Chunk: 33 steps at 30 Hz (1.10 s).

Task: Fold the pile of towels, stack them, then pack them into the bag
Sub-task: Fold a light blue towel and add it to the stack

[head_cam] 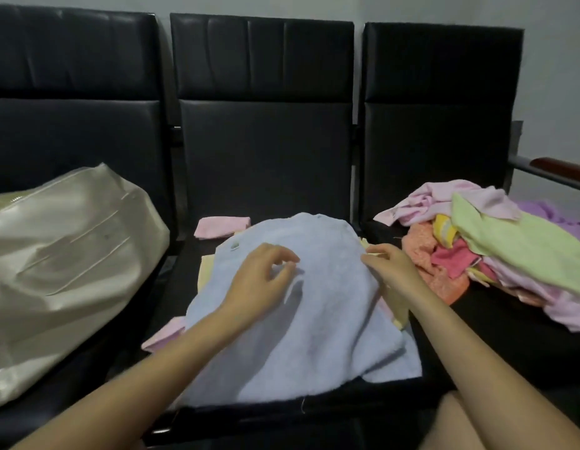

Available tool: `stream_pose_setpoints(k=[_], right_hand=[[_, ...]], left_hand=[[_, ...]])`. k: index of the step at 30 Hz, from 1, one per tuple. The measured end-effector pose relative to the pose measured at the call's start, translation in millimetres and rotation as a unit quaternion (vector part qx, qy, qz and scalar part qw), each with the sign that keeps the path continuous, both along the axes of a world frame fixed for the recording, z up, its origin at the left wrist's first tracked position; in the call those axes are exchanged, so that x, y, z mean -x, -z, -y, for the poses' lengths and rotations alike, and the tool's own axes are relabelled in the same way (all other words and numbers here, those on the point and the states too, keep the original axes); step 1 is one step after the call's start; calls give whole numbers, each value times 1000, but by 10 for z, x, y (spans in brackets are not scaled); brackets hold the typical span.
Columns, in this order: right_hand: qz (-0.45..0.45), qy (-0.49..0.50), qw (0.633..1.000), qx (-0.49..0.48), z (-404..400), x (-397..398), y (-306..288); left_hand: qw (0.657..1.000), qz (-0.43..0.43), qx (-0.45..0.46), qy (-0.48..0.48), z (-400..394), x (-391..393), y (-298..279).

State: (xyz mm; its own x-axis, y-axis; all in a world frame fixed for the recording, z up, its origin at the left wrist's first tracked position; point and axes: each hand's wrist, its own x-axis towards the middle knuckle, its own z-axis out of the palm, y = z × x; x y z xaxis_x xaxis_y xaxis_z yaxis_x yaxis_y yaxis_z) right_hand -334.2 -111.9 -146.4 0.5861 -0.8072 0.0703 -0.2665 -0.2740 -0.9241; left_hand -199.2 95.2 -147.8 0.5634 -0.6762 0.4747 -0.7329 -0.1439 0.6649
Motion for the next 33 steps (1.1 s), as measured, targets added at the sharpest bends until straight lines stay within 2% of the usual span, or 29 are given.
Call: stream_pose_setpoints(k=[2, 5, 8, 11, 15, 16, 18, 20, 21, 24, 26, 29, 31, 33], right_hand=[[-54, -19, 998, 7, -48, 102, -85], [-125, -58, 989, -45, -168, 257, -151], [-185, -128, 972, -69, -291, 448, -109], [-209, -173, 960, -74, -314, 613, -31], [-122, -156, 971, -137, -286, 844, 5], [-113, -148, 977, -107, -276, 888, 13], [-165, -132, 975, 67, -273, 957, 44], [-243, -131, 931, 238, -305, 995, 135], [-274, -142, 911, 272, -342, 1006, 177], [-352, -137, 863, 336, -398, 983, 333], [-366, -115, 843, 377, -415, 955, 395], [-346, -103, 851, 382, -429, 957, 429], [-287, -88, 872, 387, -429, 975, 415], [-221, -80, 877, 420, -454, 972, 373]], left_hand=[[993, 97, -41, 47, -57, 175, 144], [968, 206, -118, 75, -74, 205, 323], [963, 221, -141, 60, -52, 215, 366], [963, 232, -132, 47, -59, 261, 425], [962, 249, -81, 74, -130, 411, 454], [957, 265, -74, 94, -152, 451, 443], [938, 306, -70, 146, -200, 499, 463], [926, 321, -87, 181, -264, 512, 548], [923, 320, -102, 189, -299, 501, 599], [910, 339, -134, 199, -406, 443, 729], [906, 346, -142, 196, -469, 420, 768], [903, 354, -147, 195, -547, 403, 827], [900, 359, -147, 197, -568, 392, 850], [904, 351, -138, 200, -556, 381, 837]])
